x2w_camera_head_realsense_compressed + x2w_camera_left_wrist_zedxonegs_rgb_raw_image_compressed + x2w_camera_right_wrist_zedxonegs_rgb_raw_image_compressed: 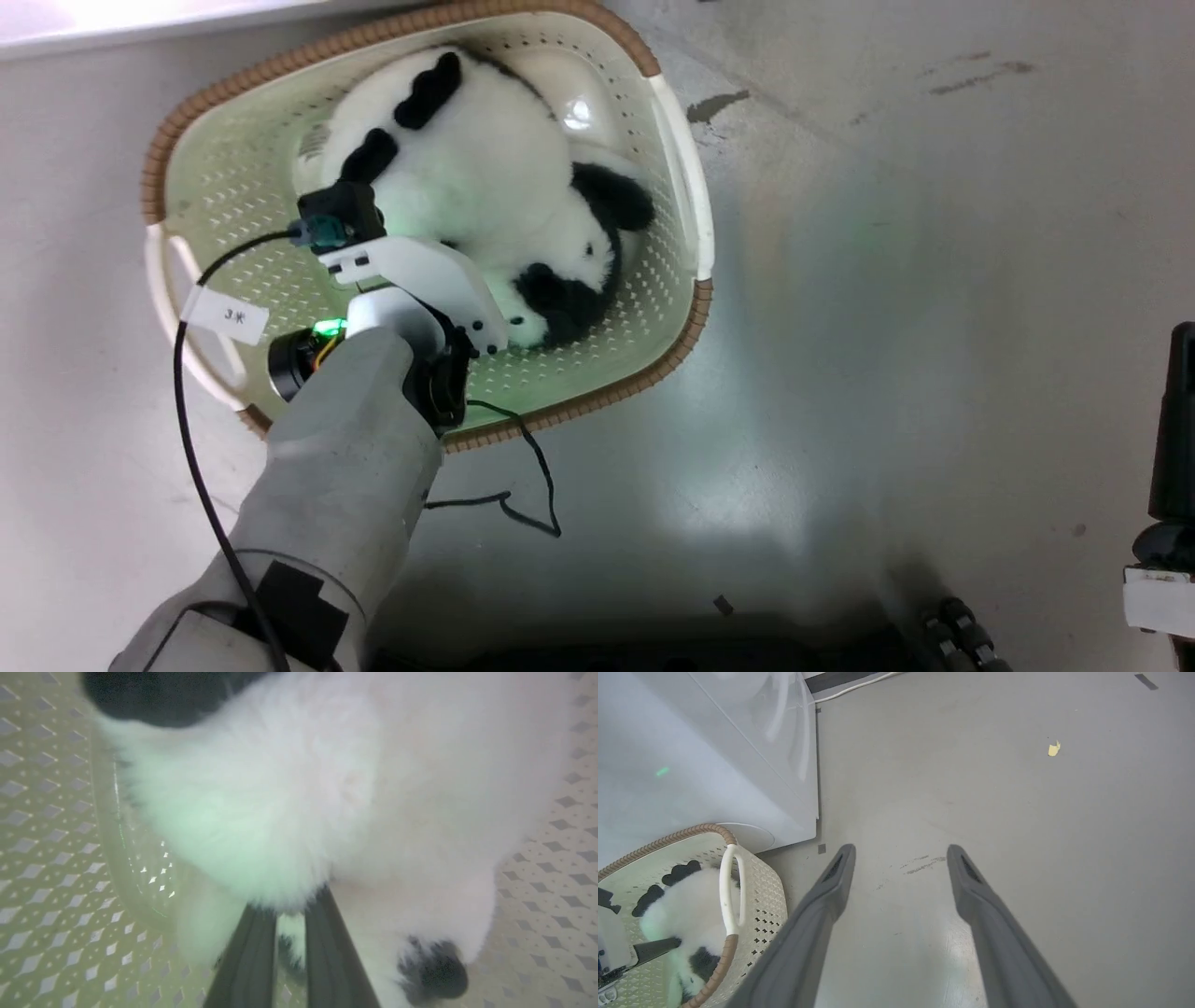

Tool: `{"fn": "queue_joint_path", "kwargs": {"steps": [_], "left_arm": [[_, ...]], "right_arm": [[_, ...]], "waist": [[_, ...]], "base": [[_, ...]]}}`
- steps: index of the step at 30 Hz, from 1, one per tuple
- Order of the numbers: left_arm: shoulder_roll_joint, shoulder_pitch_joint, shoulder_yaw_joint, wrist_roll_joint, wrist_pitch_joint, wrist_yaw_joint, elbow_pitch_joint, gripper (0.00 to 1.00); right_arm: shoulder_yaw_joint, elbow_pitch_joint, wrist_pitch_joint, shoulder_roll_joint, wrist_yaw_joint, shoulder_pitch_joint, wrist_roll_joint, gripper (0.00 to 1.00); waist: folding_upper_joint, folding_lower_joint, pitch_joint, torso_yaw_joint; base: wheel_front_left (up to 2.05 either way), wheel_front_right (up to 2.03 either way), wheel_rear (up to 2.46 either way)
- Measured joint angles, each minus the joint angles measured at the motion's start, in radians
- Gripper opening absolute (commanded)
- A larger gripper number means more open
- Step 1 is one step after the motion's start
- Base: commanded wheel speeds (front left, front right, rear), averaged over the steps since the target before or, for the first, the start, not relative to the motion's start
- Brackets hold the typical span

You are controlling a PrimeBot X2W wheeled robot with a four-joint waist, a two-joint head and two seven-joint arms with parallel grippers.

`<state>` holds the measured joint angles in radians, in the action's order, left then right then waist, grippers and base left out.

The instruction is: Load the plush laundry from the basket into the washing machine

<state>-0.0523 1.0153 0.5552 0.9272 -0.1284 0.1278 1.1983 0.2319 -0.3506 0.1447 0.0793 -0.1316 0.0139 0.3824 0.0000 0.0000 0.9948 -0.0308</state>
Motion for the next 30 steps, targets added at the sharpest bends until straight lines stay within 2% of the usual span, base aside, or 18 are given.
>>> {"fn": "queue_joint_path", "kwargs": {"steps": [9,20,26,30], "left_arm": [[0.004,-0.072,0.050,0.056,-0.016,-0.026,-0.024,0.00],[0.004,-0.164,0.091,0.112,-0.093,-0.046,-0.058,0.00],[0.004,-0.243,0.092,0.119,-0.120,-0.059,-0.091,0.00],[-0.004,-0.302,0.049,0.098,-0.120,-0.066,-0.144,0.00]], "right_arm": [[-0.035,0.016,-0.011,0.022,0.000,-0.043,-0.003,1.00],[-0.079,0.072,-0.014,0.030,0.000,-0.069,-0.013,1.00],[-0.094,0.115,-0.021,0.030,0.000,-0.069,-0.023,1.00],[-0.105,0.141,-0.024,0.027,0.000,-0.067,-0.031,1.00]], "waist": [[0.0000,0.0000,-0.076,0.025],[0.0000,-0.0001,-0.221,0.055],[0.0000,-0.0001,-0.324,0.076],[0.0000,-0.0001,-0.401,0.094]], "base": [[0.00,0.00,0.00],[0.00,0.00,0.00],[0.00,0.00,0.00],[0.00,0.00,0.00]]}}
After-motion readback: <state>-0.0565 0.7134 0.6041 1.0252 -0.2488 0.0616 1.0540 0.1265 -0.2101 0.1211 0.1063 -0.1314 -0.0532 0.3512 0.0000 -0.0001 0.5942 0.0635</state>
